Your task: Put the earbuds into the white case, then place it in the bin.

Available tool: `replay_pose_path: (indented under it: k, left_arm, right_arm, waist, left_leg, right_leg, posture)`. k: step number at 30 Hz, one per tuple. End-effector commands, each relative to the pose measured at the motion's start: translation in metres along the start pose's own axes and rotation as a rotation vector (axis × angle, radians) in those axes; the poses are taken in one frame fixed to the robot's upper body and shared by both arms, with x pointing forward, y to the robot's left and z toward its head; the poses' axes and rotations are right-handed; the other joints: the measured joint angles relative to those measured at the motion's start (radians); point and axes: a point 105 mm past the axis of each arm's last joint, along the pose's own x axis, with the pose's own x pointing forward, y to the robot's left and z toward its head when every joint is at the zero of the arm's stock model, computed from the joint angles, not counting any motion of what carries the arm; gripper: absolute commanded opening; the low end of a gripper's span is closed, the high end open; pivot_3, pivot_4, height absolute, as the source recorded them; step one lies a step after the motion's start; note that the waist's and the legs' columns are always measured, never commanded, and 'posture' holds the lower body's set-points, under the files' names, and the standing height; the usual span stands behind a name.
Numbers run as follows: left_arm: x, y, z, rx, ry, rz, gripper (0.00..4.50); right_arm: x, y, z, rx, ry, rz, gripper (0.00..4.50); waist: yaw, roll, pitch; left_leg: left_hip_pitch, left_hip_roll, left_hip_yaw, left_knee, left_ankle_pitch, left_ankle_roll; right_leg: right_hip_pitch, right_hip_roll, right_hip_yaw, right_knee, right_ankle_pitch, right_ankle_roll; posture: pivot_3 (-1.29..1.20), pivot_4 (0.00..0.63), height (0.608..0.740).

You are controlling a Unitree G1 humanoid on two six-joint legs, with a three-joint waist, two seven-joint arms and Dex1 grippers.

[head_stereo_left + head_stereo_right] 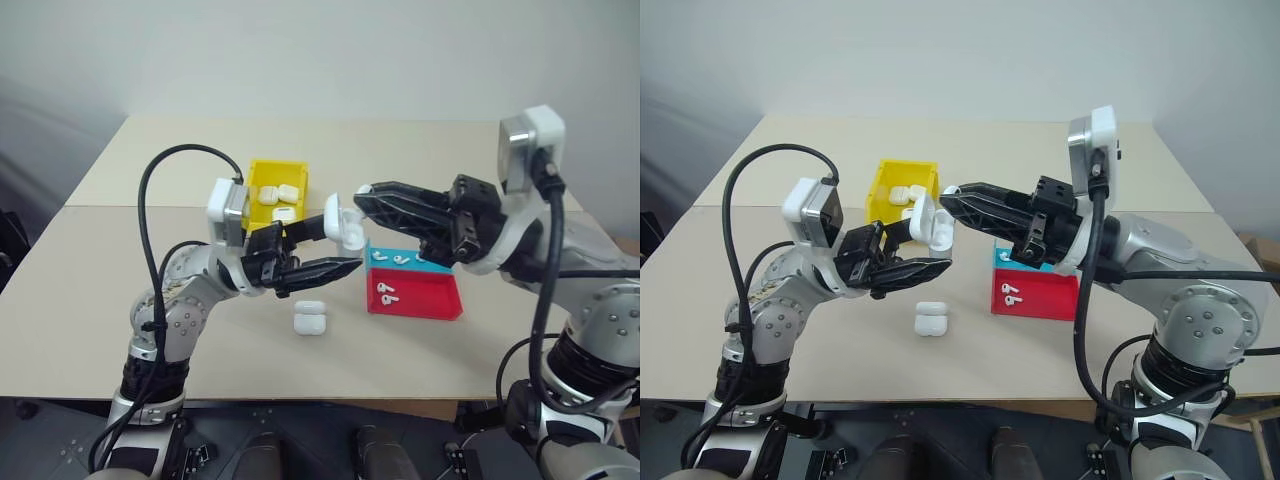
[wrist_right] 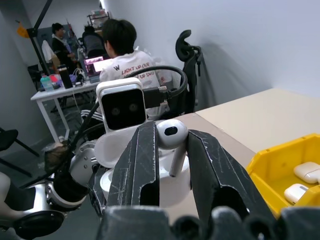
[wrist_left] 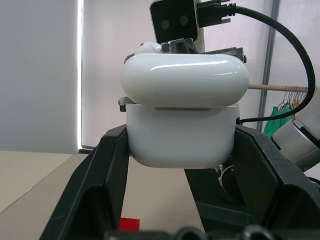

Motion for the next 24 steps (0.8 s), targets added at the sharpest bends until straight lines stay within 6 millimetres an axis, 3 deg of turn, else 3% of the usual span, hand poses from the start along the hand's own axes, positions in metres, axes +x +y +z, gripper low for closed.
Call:
replay_pose_path:
  k: [1, 9, 10, 20, 24]
  left_arm:
    - [0.0052, -0.004, 0.0087, 0.032, -0.018, -0.04, 2.78]
    - [0.0038, -0.0041, 0.0086, 0.035, -0.017, -0.038, 2.78]
    - [0.004, -0.0039, 0.0087, 0.035, -0.019, -0.037, 2.78]
    - [0.0043, -0.0021, 0.0086, 0.045, -0.026, -0.024, 2.78]
    - [0.0042, -0.0011, 0.0091, 0.048, -0.027, -0.019, 2.78]
  right_arm:
    - [0.0036, 0.0006, 0.005, -0.035, -0.029, -0.007, 0.68]
    - [0.0049, -0.0026, 0.0023, -0.047, -0.018, -0.024, 0.68]
    - [0.0043, -0.0035, 0.0016, -0.048, -0.014, -0.029, 1.39]
    - [-0.0008, -0.003, 0.0023, -0.075, 0.003, -0.028, 4.46]
    - [-0.0022, -0.003, 0.0034, -0.08, 0.004, -0.027, 4.48]
  waist:
    - [0.0, 0.0, 0.0]
    - [0.001, 0.0, 0.0]
    - [0.001, 0.0, 0.0]
    - [0.001, 0.0, 0.0]
    - [0.002, 0.0, 0.0]
  left_leg:
    - [0.0, 0.0, 0.0, 0.0, 0.0, 0.0]
    - [-0.001, 0.0, 0.0, 0.0, 0.0, 0.0]
    - [-0.001, 0.0, 0.0, 0.0, 0.0, 0.0]
    - [-0.001, 0.0, 0.0, 0.0, 0.0, 0.0]
    - [-0.001, 0.0, 0.0, 0.0, 0.0, 0.0]
  right_leg:
    - [0.0, 0.0, 0.0, 0.0, 0.0, 0.0]
    - [0.0, 0.0, 0.0, -0.001, 0.0, 0.0]
    - [0.0, 0.0, 0.0, -0.001, 0.0, 0.0]
    - [0.0, 0.0, 0.0, -0.001, 0.0, 0.0]
    - [0.0, 0.0, 0.0, -0.001, 0.0, 0.0]
  posture:
    - [0.0, 0.15, 0.74]
    - [0.0, 0.15, 0.74]
    - [0.0, 0.15, 0.74]
    - [0.0, 0.15, 0.74]
    - [0.0, 0.15, 0.74]
